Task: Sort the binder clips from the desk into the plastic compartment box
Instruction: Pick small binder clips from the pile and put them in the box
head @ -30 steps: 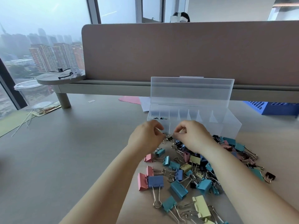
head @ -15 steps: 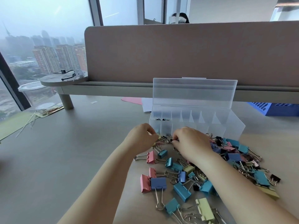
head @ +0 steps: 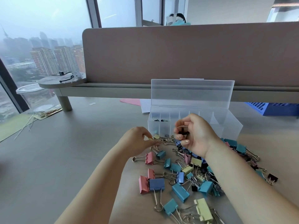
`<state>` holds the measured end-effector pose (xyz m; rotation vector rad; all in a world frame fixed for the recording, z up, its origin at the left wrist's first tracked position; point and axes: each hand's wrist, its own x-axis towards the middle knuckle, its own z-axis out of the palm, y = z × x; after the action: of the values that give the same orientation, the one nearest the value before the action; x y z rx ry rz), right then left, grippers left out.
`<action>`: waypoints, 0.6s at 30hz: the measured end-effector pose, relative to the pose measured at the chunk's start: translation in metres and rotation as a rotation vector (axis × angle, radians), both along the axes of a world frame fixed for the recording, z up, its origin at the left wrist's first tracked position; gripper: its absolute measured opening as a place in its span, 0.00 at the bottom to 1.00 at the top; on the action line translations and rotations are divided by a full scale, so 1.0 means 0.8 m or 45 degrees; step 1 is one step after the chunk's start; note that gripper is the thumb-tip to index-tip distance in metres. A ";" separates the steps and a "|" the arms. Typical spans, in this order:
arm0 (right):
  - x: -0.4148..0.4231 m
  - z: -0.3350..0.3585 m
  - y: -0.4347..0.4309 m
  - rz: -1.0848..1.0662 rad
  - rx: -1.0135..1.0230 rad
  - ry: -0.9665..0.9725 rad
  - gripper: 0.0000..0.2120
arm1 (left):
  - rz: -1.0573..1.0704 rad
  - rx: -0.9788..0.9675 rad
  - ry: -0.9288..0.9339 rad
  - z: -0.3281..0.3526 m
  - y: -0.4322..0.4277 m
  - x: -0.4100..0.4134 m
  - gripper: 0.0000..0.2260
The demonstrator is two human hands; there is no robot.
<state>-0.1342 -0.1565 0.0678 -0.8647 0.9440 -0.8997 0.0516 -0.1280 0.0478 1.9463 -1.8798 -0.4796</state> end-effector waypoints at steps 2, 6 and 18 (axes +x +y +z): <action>0.001 -0.004 0.000 0.006 -0.067 0.094 0.10 | 0.008 -0.011 0.049 0.001 -0.002 0.004 0.14; 0.007 -0.012 0.006 0.051 -0.537 0.749 0.05 | 0.122 -0.007 0.113 -0.002 -0.007 0.018 0.12; 0.012 -0.033 0.006 0.050 -1.114 1.571 0.06 | 0.007 -0.099 -0.139 -0.006 -0.003 0.003 0.07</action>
<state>-0.1248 -0.1521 0.0414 -2.3219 1.5639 -0.6770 0.0540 -0.1307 0.0426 1.9620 -1.9290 -0.2994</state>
